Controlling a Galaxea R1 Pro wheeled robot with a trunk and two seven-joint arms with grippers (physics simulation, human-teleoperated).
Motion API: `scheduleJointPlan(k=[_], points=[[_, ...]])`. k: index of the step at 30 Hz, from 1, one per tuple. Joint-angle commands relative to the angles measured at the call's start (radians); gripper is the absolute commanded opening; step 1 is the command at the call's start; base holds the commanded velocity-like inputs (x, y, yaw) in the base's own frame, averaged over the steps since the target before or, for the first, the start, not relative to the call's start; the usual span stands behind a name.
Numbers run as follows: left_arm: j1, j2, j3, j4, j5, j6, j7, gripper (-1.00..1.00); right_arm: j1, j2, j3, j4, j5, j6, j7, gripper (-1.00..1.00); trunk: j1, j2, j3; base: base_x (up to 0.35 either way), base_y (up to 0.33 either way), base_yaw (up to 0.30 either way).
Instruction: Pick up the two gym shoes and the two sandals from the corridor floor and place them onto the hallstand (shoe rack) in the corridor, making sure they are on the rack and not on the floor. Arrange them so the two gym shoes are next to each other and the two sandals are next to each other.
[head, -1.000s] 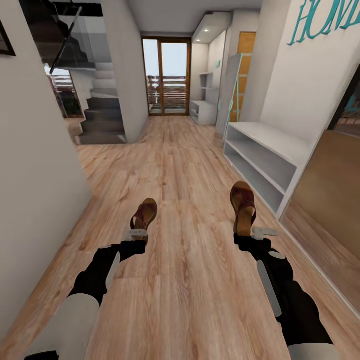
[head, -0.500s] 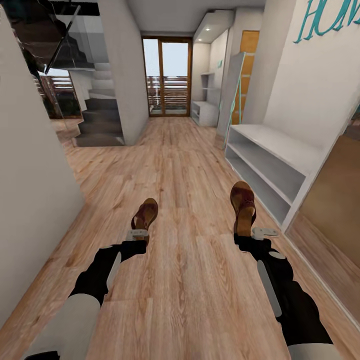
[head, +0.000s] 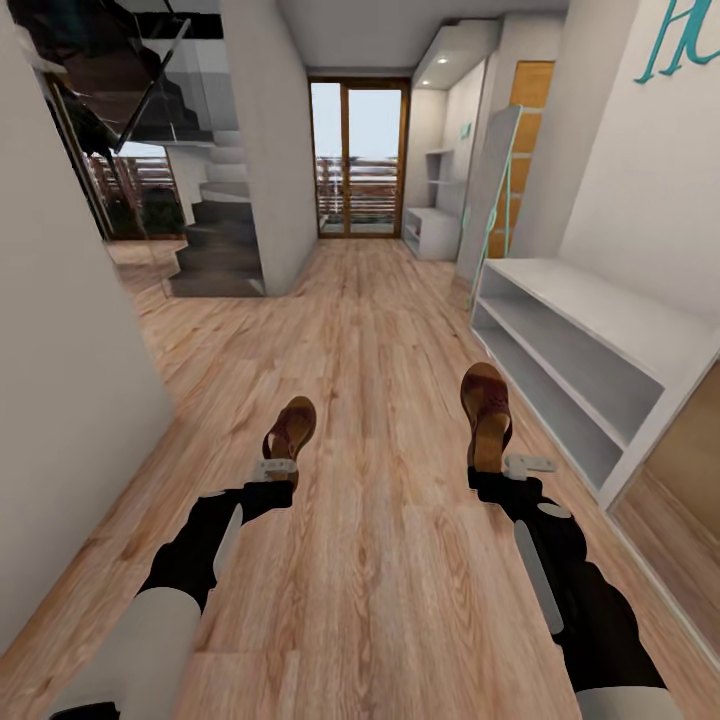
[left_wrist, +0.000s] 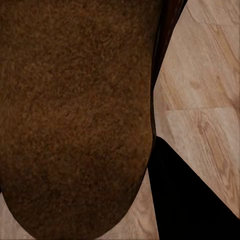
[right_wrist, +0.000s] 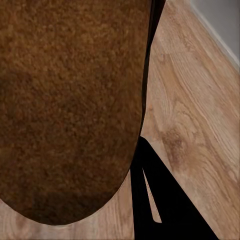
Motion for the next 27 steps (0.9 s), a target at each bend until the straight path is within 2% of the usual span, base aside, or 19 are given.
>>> scheduleJointPlan(k=[1,18,27], points=[[-0.001,-0.002,0.006,-0.002,-0.012,0.004,-0.010,-1.00,-0.001,-0.001,0.001,-0.001,-0.012,0.004,-0.009,-1.00,0.000,0.000,-0.001,0.345,-0.106,0.007],[-0.001,-0.002,0.006,-0.002,-0.012,0.004,-0.009,-1.00,-0.001,-0.001,0.002,-0.001,-0.012,0.004,-0.009,-1.00,0.000,0.000,-0.001,0.345,-0.105,0.001],[-0.001,-0.002,0.006,-0.001,-0.012,0.004,-0.010,-1.00,-0.001,-0.001,0.002,-0.001,-0.012,0.004,-0.008,-1.00,0.000,0.000,-0.001,0.347,-0.017,0.000]])
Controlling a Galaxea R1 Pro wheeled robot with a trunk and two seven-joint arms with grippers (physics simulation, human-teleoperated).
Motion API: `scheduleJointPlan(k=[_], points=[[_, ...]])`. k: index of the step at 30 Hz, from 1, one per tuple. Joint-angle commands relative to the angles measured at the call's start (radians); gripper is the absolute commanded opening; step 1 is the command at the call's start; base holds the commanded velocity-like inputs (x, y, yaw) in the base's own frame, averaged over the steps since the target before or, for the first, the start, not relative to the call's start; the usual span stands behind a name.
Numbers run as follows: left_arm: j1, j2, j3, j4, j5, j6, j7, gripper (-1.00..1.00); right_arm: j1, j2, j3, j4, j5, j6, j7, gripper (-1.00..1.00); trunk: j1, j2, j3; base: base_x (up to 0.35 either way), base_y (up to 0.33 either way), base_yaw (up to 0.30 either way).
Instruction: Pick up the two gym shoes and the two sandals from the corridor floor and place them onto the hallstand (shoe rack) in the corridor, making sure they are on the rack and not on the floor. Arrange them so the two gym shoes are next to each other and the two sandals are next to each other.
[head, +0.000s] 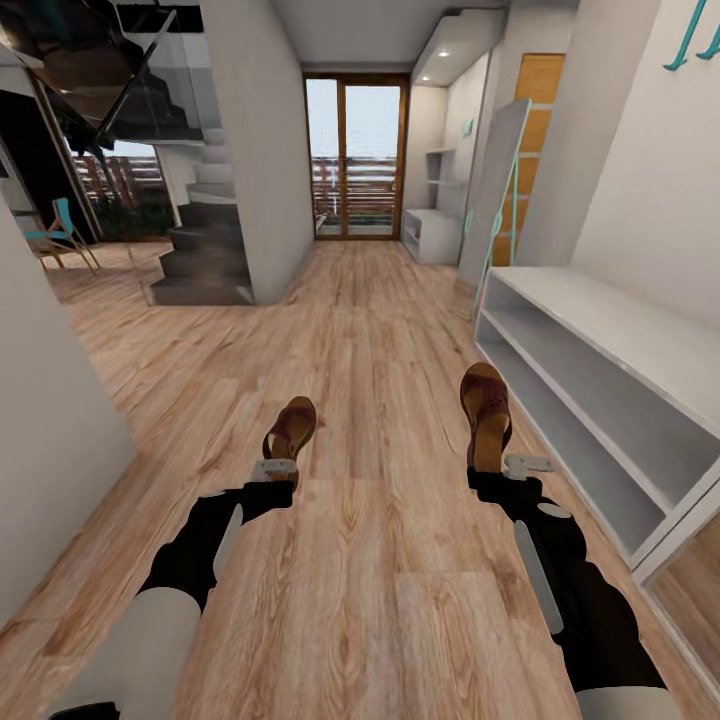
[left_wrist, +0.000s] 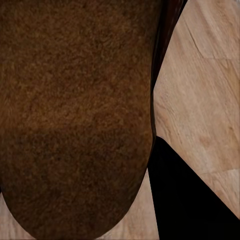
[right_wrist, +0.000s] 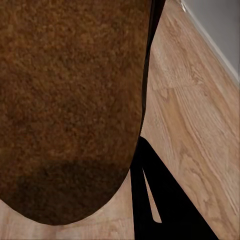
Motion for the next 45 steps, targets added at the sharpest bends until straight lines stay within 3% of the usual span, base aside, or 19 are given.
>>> scheduleJointPlan(k=[1,13,45], points=[[-0.001,-0.002,0.006,-0.002,-0.012,0.004,-0.010,-1.00,-0.001,0.000,0.001,-0.001,-0.012,0.005,-0.010,-1.00,0.000,0.000,-0.001,0.348,-0.002,0.000],[-0.001,-0.006,0.006,-0.001,-0.012,0.003,-0.010,-1.00,-0.001,0.000,0.033,-0.001,-0.012,0.005,-0.010,-1.00,0.000,0.000,-0.001,0.347,0.000,0.000],[-0.001,-0.006,0.006,-0.001,-0.012,0.003,-0.010,-1.00,-0.001,0.000,0.036,-0.001,-0.013,0.005,-0.011,-1.00,0.000,0.000,-0.001,0.347,0.000,0.041]])
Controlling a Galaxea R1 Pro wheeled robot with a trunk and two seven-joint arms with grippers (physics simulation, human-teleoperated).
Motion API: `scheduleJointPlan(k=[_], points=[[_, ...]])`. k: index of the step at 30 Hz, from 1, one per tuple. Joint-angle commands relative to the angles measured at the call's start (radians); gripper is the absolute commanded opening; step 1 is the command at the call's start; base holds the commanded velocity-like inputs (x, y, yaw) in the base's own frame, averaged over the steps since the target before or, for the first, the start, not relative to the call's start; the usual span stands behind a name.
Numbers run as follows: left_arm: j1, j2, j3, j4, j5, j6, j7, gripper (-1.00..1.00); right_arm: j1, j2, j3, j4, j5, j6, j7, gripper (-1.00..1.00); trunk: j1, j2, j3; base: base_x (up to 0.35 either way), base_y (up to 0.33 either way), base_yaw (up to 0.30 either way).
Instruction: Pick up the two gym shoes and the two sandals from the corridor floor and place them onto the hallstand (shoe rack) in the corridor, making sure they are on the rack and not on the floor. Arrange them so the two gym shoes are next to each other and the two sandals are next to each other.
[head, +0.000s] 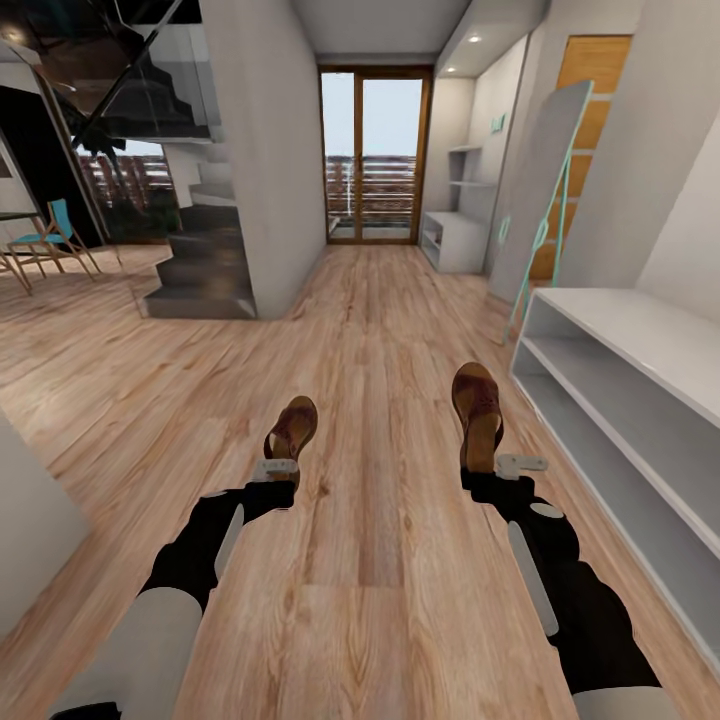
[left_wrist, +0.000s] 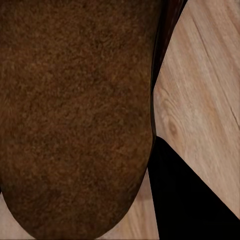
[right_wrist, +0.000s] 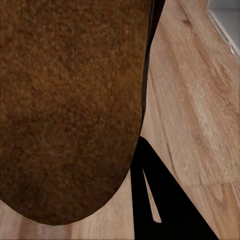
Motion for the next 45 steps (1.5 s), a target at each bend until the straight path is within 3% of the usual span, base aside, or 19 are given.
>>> scheduleJointPlan(k=[1,45], points=[[-0.001,-0.002,0.006,-0.002,-0.012,0.004,-0.010,-1.00,-0.001,-0.001,0.001,-0.001,-0.012,0.004,-0.010,-1.00,0.000,0.000,-0.001,0.347,0.000,0.000],[0.001,-0.003,0.006,-0.002,-0.013,0.004,-0.009,-1.00,-0.001,-0.001,0.000,-0.001,-0.016,0.004,-0.009,-1.00,0.000,0.000,-0.001,0.347,0.000,0.000]])
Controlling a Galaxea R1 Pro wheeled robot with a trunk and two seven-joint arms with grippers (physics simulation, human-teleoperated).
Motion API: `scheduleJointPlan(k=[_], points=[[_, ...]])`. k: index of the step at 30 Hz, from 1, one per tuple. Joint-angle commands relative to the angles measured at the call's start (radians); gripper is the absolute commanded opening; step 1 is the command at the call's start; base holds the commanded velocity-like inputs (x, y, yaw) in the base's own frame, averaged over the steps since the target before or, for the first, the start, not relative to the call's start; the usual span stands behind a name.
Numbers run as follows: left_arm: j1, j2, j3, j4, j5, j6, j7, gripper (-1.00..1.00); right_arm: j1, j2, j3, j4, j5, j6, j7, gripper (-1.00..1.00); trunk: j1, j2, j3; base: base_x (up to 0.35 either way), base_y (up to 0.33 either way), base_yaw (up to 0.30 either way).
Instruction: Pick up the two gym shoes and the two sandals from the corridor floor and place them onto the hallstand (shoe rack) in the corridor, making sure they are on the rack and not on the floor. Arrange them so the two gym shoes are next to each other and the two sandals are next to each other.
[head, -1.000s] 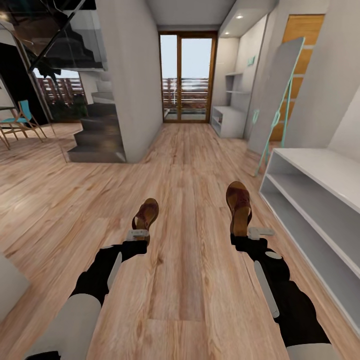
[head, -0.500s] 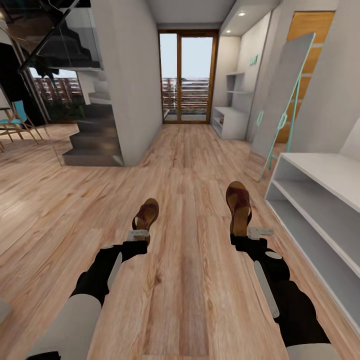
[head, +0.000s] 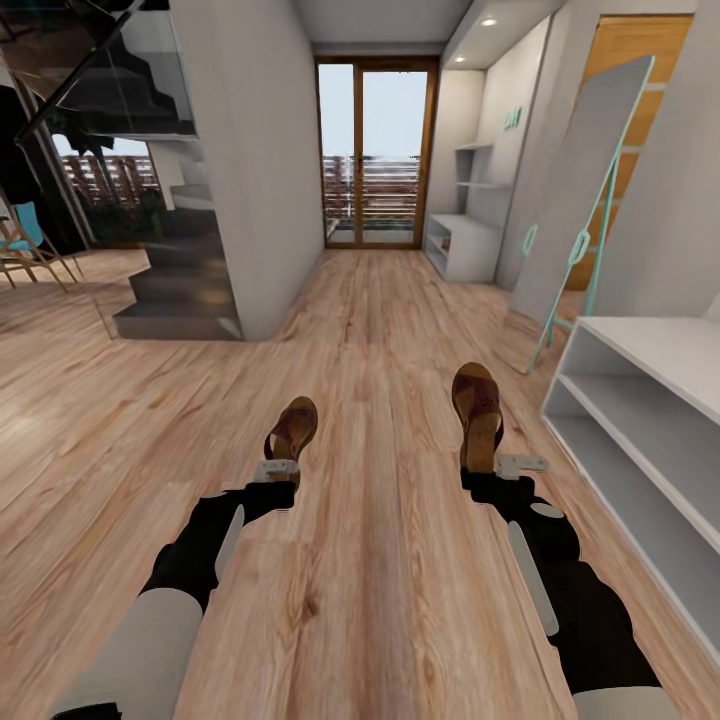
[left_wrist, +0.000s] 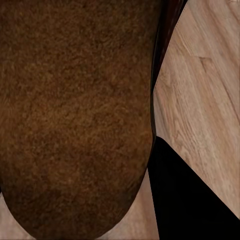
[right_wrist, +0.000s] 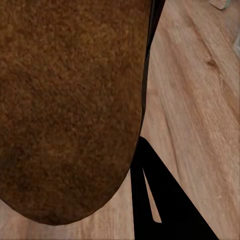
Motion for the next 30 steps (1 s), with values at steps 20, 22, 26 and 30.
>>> scheduleJointPlan(k=[20,22,26,30], points=[[-0.001,0.000,0.008,-0.002,-0.012,0.004,-0.009,-1.00,-0.001,-0.001,0.001,-0.001,-0.011,0.004,-0.010,-1.00,0.000,0.000,-0.001,0.347,0.000,0.000],[-0.001,0.000,0.007,-0.002,-0.012,0.004,-0.009,-1.00,-0.001,-0.001,0.001,-0.001,-0.011,0.004,-0.010,-1.00,0.000,0.000,-0.001,0.347,0.000,0.000],[-0.001,0.000,0.007,-0.002,-0.012,0.004,-0.009,-1.00,-0.001,-0.001,0.001,-0.001,-0.011,0.004,-0.011,-1.00,0.000,0.000,-0.001,0.347,0.000,0.000],[-0.001,0.000,0.006,-0.002,-0.012,0.004,-0.009,-1.00,-0.001,-0.001,0.001,-0.001,-0.011,0.004,-0.011,-1.00,0.000,0.000,-0.001,0.348,0.000,0.000]])
